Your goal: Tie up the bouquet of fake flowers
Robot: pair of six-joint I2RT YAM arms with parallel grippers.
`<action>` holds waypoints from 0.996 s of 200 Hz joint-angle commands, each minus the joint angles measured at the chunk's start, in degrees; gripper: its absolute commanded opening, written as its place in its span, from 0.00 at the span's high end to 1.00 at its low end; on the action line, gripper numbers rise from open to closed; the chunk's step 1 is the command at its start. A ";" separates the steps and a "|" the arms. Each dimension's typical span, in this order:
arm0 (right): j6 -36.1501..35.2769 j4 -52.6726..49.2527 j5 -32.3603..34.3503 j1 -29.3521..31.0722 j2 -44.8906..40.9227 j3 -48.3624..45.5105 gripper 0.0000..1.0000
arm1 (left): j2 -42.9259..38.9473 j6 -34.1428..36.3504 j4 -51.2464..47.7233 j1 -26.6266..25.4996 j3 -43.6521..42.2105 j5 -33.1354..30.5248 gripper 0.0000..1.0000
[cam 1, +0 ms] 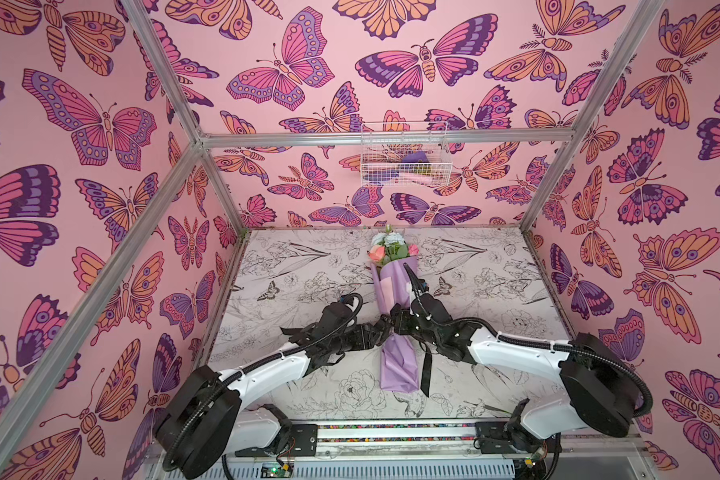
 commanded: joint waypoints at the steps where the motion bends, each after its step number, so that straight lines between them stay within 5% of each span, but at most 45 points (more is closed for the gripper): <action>1: 1.98 0.88 -0.58 -0.65 0.21 0.00 0.95 | 3.56 -5.03 8.49 0.40 -2.18 2.96 0.33; 35: 3.46 1.41 -2.45 -1.83 0.13 -0.59 0.95 | 8.56 -6.08 13.62 0.37 -1.79 3.84 0.42; 87: 4.17 -1.91 -4.47 -5.01 -0.59 -0.74 0.95 | 10.65 -6.25 15.58 0.61 -1.68 3.21 1.00; 199: -1.02 -10.57 -6.84 -11.66 1.74 1.39 0.97 | 12.17 -3.59 11.67 1.08 -2.32 1.45 1.00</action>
